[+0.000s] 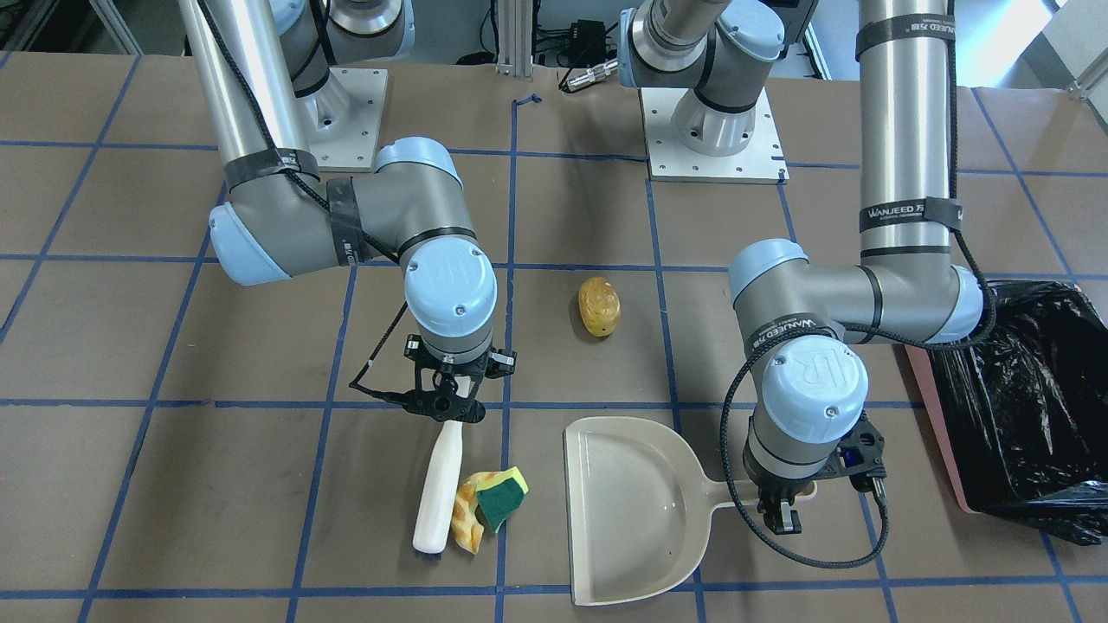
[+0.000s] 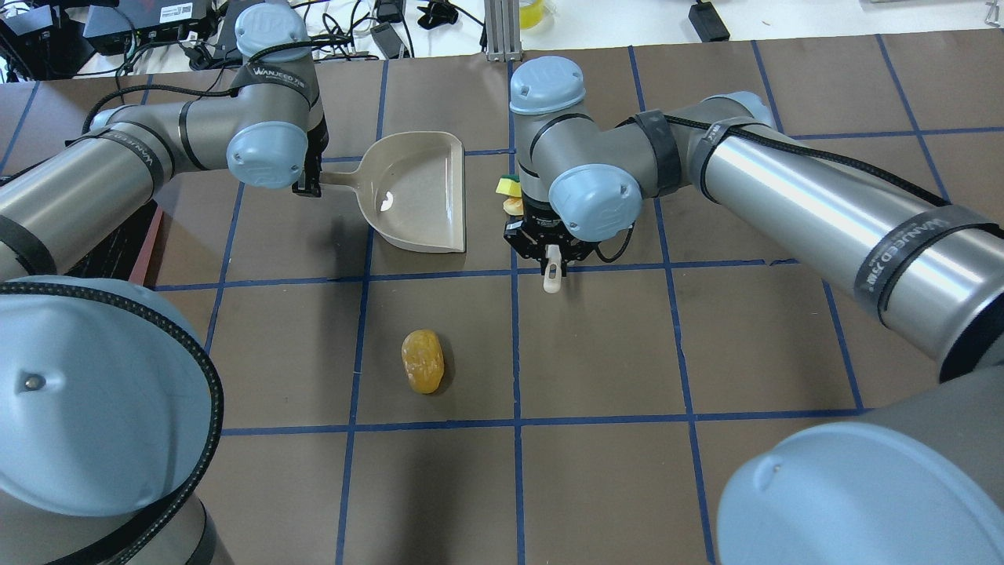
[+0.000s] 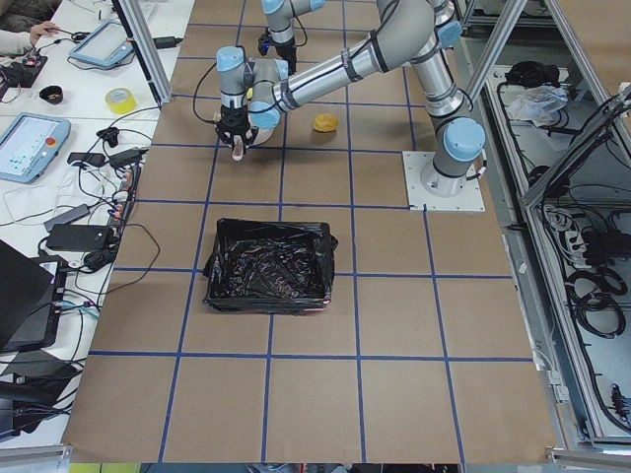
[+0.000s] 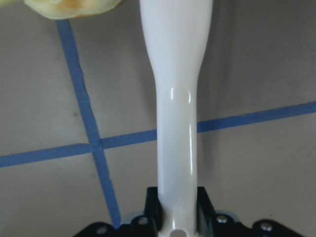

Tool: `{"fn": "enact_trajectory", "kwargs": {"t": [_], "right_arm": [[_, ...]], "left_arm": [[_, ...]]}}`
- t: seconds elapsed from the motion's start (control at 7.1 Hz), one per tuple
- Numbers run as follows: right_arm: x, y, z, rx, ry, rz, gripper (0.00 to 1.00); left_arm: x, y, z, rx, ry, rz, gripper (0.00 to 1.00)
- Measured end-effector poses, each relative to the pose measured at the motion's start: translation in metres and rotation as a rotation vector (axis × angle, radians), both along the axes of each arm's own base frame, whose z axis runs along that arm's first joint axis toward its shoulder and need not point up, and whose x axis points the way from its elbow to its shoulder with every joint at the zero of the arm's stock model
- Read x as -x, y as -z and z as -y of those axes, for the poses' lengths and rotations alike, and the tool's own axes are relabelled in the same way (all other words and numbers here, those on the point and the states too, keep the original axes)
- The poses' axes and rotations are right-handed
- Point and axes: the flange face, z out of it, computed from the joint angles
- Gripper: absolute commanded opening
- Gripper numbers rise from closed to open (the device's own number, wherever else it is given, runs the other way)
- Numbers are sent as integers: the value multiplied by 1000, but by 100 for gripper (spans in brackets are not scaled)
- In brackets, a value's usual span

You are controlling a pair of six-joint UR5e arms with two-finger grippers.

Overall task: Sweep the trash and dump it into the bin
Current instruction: 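Move the brush behind the sponge and croissant while left gripper positions dustpan, then sweep the sponge and croissant into the dustpan with the right gripper's brush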

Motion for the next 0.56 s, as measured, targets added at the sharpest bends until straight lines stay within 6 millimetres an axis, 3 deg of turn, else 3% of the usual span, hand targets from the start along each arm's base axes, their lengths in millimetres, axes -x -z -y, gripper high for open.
{"fn": "enact_trajectory", "kwargs": {"t": [0.56], "right_arm": [[-44, 14, 4, -19, 50, 70, 15]], "left_arm": [[-4, -3, 2, 14, -3, 46, 0]]}}
